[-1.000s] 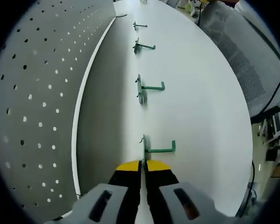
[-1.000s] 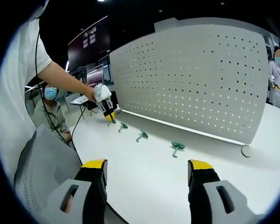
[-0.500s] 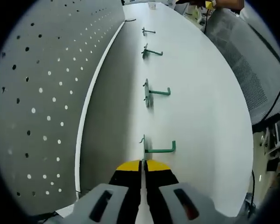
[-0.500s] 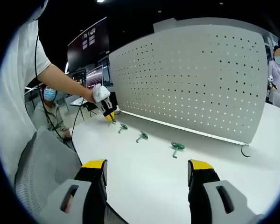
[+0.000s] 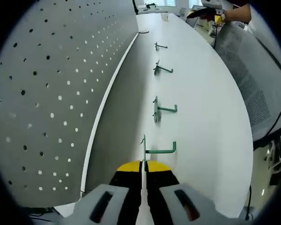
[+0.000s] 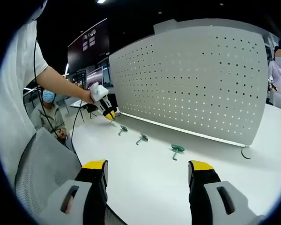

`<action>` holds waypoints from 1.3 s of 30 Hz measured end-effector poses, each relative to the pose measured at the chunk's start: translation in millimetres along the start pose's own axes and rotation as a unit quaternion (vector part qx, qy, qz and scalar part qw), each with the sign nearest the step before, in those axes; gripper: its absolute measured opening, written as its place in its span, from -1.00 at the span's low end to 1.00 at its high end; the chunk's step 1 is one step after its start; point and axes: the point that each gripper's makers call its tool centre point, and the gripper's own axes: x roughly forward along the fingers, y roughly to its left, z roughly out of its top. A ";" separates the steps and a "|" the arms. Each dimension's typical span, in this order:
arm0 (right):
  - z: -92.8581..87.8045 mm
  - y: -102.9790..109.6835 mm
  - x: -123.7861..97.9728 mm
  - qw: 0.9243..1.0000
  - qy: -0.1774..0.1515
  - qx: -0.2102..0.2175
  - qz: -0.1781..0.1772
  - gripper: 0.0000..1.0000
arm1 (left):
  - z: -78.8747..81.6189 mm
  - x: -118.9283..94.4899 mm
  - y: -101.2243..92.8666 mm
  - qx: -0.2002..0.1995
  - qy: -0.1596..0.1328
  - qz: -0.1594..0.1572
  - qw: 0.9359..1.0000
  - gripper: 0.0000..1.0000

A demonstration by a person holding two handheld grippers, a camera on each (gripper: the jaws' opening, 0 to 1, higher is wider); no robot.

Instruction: Insert the hook assembly into the mounting plate slot until the hook locks in place.

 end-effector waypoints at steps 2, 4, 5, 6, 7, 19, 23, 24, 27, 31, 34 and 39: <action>0.1 0.0 -0.2 1.000 0.000 -0.003 -0.001 0.36 | 2.8 -2.2 0.6 0.002 -0.003 0.006 1.000 -0.98; 0.7 0.9 0.0 1.000 -0.001 -0.003 0.001 0.36 | 6.5 -4.6 1.0 0.000 -0.008 0.009 1.000 -0.98; 0.6 0.9 0.1 1.000 -0.001 -0.004 0.001 0.36 | 8.3 -5.8 1.8 -0.004 -0.013 0.012 1.000 -0.98; 0.4 0.8 0.0 1.000 0.000 -0.005 0.001 0.36 | 11.3 -7.9 1.8 -0.007 -0.016 0.015 1.000 -0.98; 0.5 0.9 -0.1 1.000 0.000 -0.004 0.001 0.36 | 12.5 -8.9 1.9 -0.007 -0.018 0.017 1.000 -0.98; 1.7 -0.2 -0.8 1.000 -0.001 -0.005 -0.003 0.36 | 37.0 -26.6 2.9 -0.038 -0.075 0.045 0.995 -0.98; 1.4 0.7 -0.3 1.000 0.001 -0.008 -0.002 0.36 | 47.6 -34.0 2.9 -0.042 -0.098 0.055 0.993 -0.98; 1.8 0.9 0.0 1.000 0.000 -0.009 -0.002 0.36 | 49.7 -36.4 1.8 -0.044 -0.101 0.057 0.992 -0.98; 2.3 1.7 0.0 1.000 -0.001 -0.010 0.000 0.36 | 55.6 -41.3 -0.4 -0.053 -0.120 0.060 0.990 -0.98; 3.1 1.2 -0.7 1.000 -0.003 -0.011 -0.001 0.36 | 58.6 -46.7 -1.4 -0.061 -0.134 0.067 0.987 -0.98; 3.4 1.2 -1.3 1.000 -0.005 -0.011 -0.001 0.36 | 64.3 -51.5 -1.8 -0.080 -0.152 0.074 0.982 -0.98; 4.3 2.0 -1.1 1.000 -0.006 -0.014 0.000 0.36 | 72.5 -56.5 -3.3 -0.099 -0.177 0.087 0.975 -0.98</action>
